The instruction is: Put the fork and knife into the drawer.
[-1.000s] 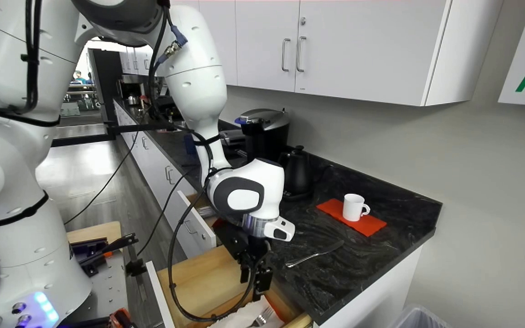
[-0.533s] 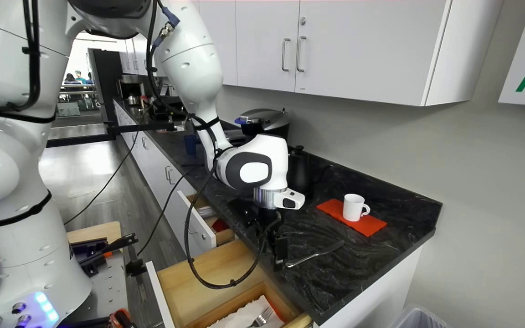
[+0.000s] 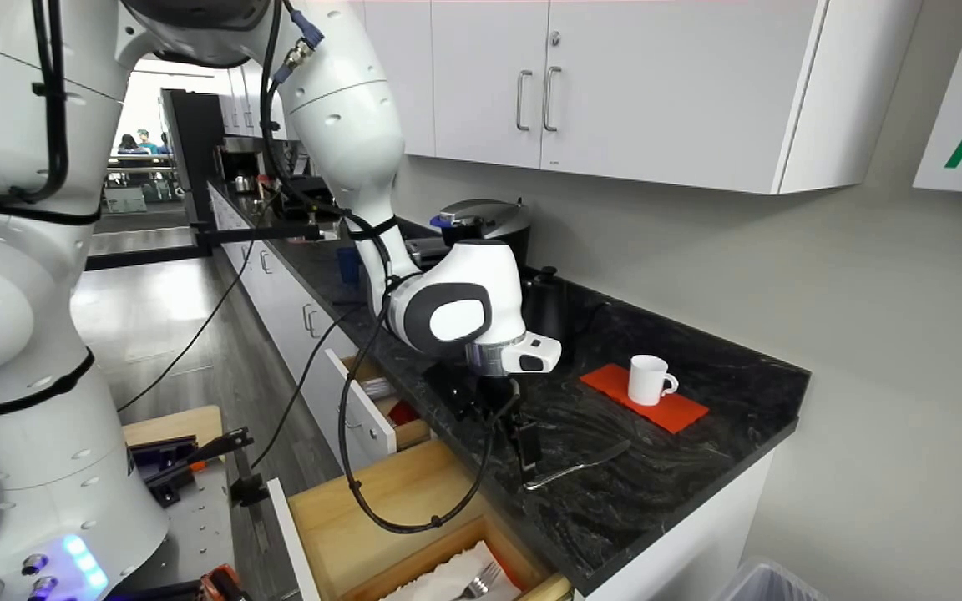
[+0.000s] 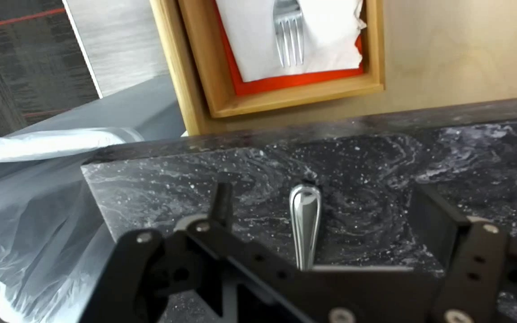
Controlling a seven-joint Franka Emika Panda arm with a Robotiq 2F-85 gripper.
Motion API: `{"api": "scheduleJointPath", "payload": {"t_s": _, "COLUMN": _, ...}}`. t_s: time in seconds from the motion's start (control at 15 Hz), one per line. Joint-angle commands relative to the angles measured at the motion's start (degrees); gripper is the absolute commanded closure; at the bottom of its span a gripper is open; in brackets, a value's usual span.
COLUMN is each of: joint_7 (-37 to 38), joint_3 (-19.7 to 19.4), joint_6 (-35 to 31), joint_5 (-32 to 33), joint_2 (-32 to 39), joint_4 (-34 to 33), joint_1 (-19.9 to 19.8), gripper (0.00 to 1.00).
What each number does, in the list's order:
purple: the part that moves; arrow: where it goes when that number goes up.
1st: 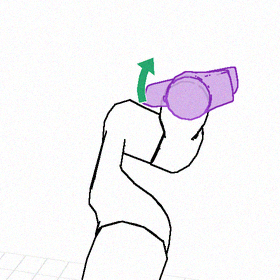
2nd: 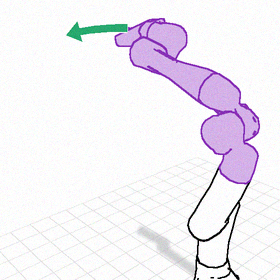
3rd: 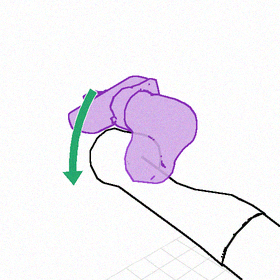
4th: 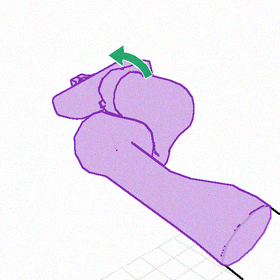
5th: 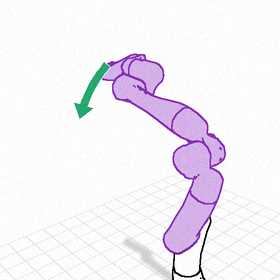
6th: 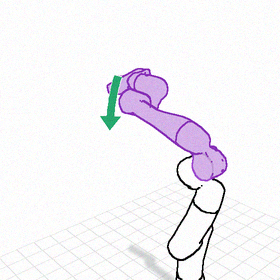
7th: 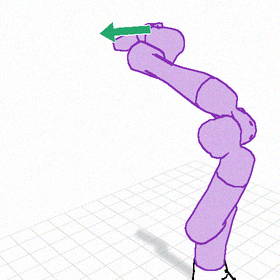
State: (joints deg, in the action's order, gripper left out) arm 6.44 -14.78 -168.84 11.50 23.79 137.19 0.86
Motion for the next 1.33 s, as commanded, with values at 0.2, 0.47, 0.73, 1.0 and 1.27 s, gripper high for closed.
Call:
{"api": "scheduleJointPath", "payload": {"t_s": 0.2, "joint_7": -0.79, "joint_3": -1.61, "joint_6": -11.74, "joint_5": -2.73, "joint_2": 1.47, "joint_4": 1.96, "joint_1": -0.19, "gripper": 0.00}}
{"api": "scheduleJointPath", "payload": {"t_s": 0.47, "joint_7": -1.41, "joint_3": 0.27, "joint_6": -13.03, "joint_5": -5.83, "joint_2": 3.62, "joint_4": 0.28, "joint_1": -0.67, "gripper": 0.00}}
{"api": "scheduleJointPath", "payload": {"t_s": 0.73, "joint_7": -1.59, "joint_3": 0.20, "joint_6": -13.26, "joint_5": -7.34, "joint_2": 6.62, "joint_4": -2.91, "joint_1": -0.03, "gripper": 0.00}}
{"api": "scheduleJointPath", "payload": {"t_s": 1.0, "joint_7": -1.70, "joint_3": 0.53, "joint_6": -12.43, "joint_5": -8.34, "joint_2": 9.34, "joint_4": -7.32, "joint_1": -0.53, "gripper": 0.00}}
{"api": "scheduleJointPath", "payload": {"t_s": 1.27, "joint_7": -1.71, "joint_3": 1.29, "joint_6": -11.50, "joint_5": -9.37, "joint_2": 12.33, "joint_4": -11.12, "joint_1": -1.30, "gripper": 0.00}}
